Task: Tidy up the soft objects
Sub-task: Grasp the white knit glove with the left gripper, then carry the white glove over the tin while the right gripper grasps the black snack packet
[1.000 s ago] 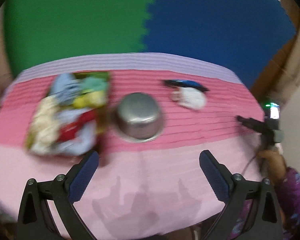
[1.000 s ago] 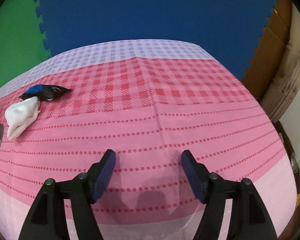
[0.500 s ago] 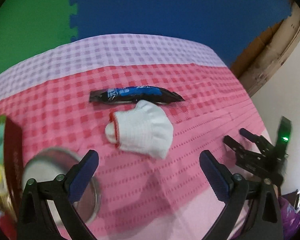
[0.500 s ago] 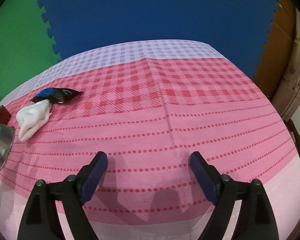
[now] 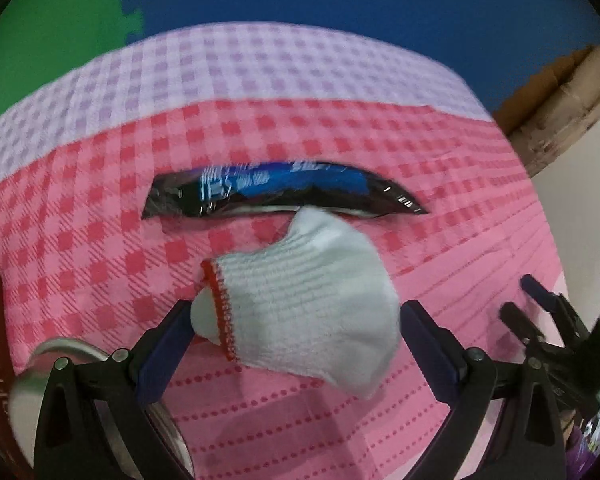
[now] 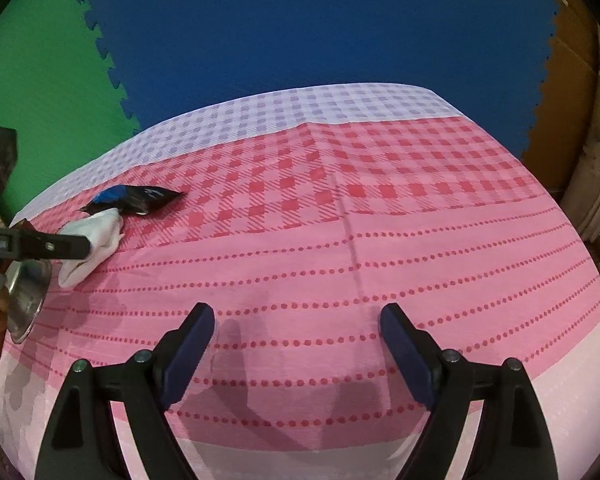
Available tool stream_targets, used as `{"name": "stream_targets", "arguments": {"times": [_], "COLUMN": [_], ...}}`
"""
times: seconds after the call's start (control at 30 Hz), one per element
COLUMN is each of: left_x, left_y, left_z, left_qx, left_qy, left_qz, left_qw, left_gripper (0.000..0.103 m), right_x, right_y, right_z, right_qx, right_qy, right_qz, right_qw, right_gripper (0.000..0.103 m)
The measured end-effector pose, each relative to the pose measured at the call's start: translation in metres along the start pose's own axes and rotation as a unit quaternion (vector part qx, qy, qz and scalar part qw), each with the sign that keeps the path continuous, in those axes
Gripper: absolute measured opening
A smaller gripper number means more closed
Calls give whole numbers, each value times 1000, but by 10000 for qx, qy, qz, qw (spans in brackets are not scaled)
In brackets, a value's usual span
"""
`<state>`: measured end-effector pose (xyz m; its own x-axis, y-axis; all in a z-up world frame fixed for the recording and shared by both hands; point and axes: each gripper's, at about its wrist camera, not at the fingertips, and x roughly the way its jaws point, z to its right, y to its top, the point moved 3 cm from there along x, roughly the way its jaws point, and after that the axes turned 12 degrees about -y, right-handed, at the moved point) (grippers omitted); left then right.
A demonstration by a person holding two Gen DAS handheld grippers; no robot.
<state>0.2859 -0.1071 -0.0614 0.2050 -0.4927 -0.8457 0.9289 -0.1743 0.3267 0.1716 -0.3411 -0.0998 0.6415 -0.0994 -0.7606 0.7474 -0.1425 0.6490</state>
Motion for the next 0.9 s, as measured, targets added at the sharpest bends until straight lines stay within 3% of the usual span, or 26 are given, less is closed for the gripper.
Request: {"name": "stream_targets", "arguments": {"times": [0.07, 0.1, 0.13, 0.17, 0.23, 0.33, 0.53, 0.67, 0.77, 0.9], "left_x": [2, 3, 1, -1, -10, -36, -93, -127, -150, -177], "left_y": [-1, -2, -4, -6, -12, -33, -92, -131, -155, -182], "left_z": [4, 7, 10, 15, 21, 42, 53, 45, 38, 28], "left_qx": [130, 217, 355, 342, 139, 268, -56, -327, -336, -529], "left_qy": [78, 258, 486, 288, 3, -97, -595, -537, -301, -245], "left_qz": [112, 142, 165, 156, 276, 675, 1247, 1532, 1629, 1746], "left_qw": [9998, 9993, 9981, 9989, 9995, 9973, 9904, 9862, 9856, 9829], "left_gripper": [89, 63, 26, 20, 20, 20, 20, 21, 22, 22], "right_x": [0, 0, 0, 1, 1, 1, 1, 0, -9, -20], "right_y": [0, 1, 1, 1, 1, 0, 0, 1, 6, 26], "right_z": [0, 0, 0, 0, 0, 0, 0, 0, -14, -52], "right_qx": [9, 13, 17, 21, 14, 22, -12, -13, -269, -1097], "right_qy": [23, 28, 31, 33, 28, 37, 5, 84, 783, 1325], "right_qz": [1, 1, 2, 1, -3, -2, -18, -4, 153, 478], "right_qw": [10000, 10000, 10000, 10000, 10000, 10000, 10000, 10000, 9965, 9839], "right_gripper": [88, 88, 88, 88, 88, 88, 88, 88, 88, 88]}}
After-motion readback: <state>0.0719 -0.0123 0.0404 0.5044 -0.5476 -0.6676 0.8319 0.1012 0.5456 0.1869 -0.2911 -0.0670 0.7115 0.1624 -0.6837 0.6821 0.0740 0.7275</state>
